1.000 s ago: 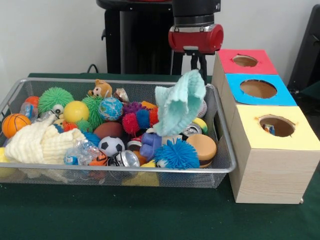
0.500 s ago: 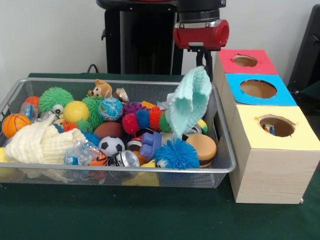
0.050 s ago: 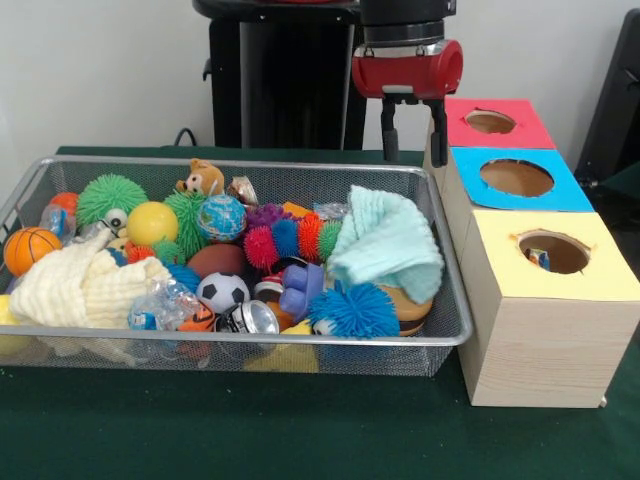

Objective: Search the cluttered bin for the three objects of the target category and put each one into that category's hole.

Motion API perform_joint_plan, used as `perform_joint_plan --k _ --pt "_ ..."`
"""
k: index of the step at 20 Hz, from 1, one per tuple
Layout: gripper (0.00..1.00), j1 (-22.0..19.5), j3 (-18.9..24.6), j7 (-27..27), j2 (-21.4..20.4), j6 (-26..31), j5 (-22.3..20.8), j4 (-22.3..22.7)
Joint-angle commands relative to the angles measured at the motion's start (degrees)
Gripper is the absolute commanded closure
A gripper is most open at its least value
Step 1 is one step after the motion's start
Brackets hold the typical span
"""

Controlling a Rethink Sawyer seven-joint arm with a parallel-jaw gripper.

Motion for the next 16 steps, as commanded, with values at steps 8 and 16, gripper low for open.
perform_joint_plan --k 8,16 --pt "0.00 -2.75 -2.85 -0.13 0.12 3.69 -3.17 0.00" --pt "0.00 -3.68 -6.51 -2.70 -1.43 5.12 -5.77 -0.80"
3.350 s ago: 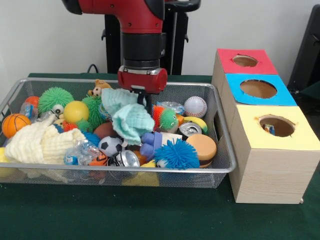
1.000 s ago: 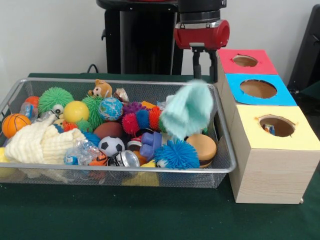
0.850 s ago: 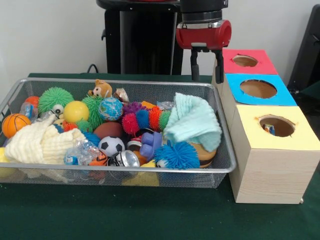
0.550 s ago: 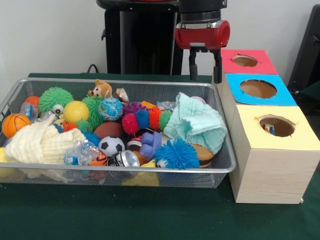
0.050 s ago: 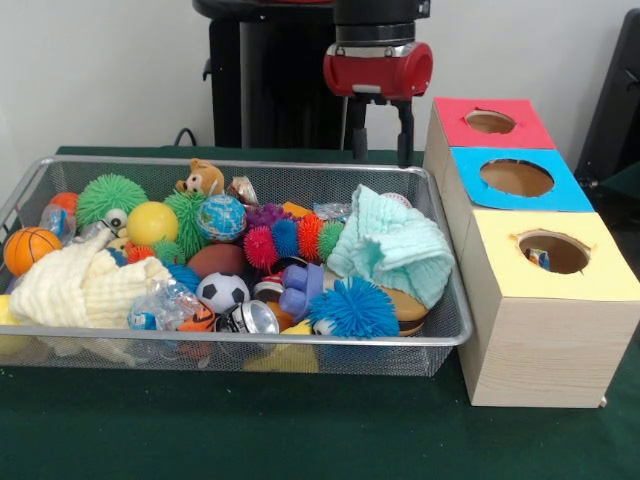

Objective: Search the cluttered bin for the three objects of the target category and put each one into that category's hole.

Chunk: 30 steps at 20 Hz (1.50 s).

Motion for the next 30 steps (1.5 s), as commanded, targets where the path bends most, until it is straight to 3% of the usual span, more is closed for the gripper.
perform_joint_plan --k 1,11,20,30 --pt "0.00 -3.09 -3.34 -3.12 -1.33 5.26 -5.28 -1.15" --pt "0.00 -6.04 -4.55 -6.24 1.15 5.22 -10.93 -8.12" --pt "0.00 -10.09 -2.04 -9.45 1.60 7.49 -15.80 -13.38" --pt "0.00 -13.96 2.47 -12.30 5.28 8.13 -20.90 -20.20"
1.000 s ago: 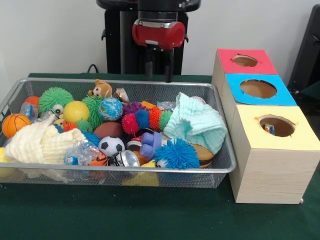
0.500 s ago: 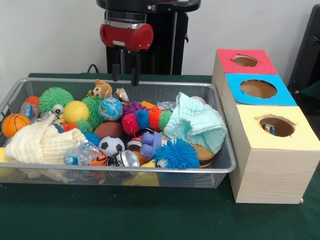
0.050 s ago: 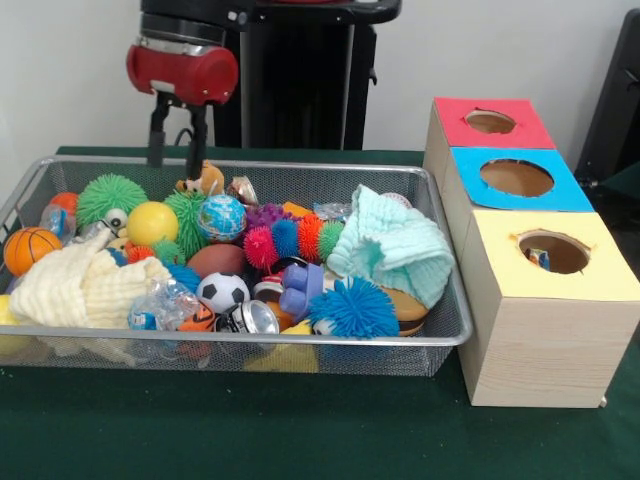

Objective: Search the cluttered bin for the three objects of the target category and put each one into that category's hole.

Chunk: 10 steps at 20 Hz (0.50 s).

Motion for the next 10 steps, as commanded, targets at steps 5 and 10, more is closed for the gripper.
perform_joint_plan --k 5,10 --pt "0.00 -4.96 9.44 -14.40 7.06 7.74 -7.92 -12.57" --pt "0.00 -6.51 11.98 -14.58 14.23 6.53 -10.64 -17.63"
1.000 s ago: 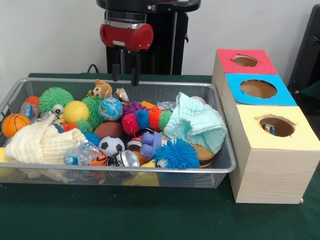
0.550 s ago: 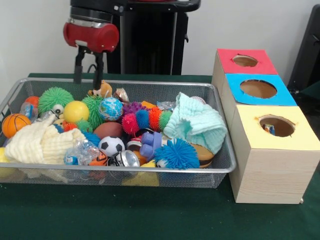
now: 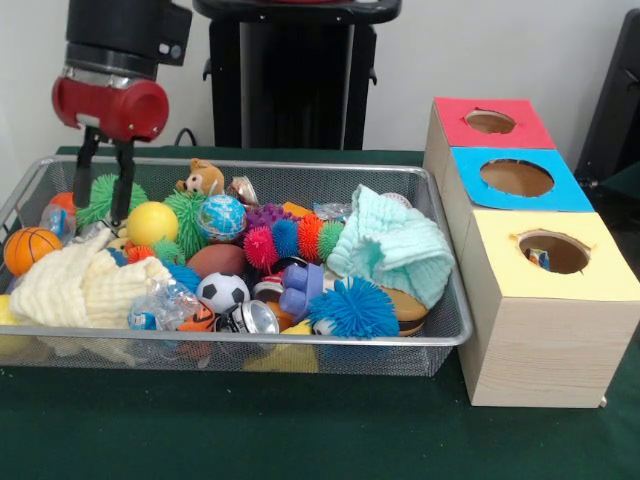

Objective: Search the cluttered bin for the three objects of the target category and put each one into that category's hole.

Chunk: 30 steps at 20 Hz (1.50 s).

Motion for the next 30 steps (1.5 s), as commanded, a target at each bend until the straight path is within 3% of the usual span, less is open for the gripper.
perform_joint_plan --k 1,16,22,30 --pt "0.00 -2.37 8.74 -14.22 9.86 5.94 -6.68 -9.64" --pt "0.00 -5.87 10.18 -12.79 13.76 5.23 -13.04 -8.06" --pt "0.00 -4.06 5.07 -5.55 14.14 1.00 -14.55 -4.67" --pt "0.00 -4.13 3.14 -2.75 15.29 -1.50 -16.04 -2.14"
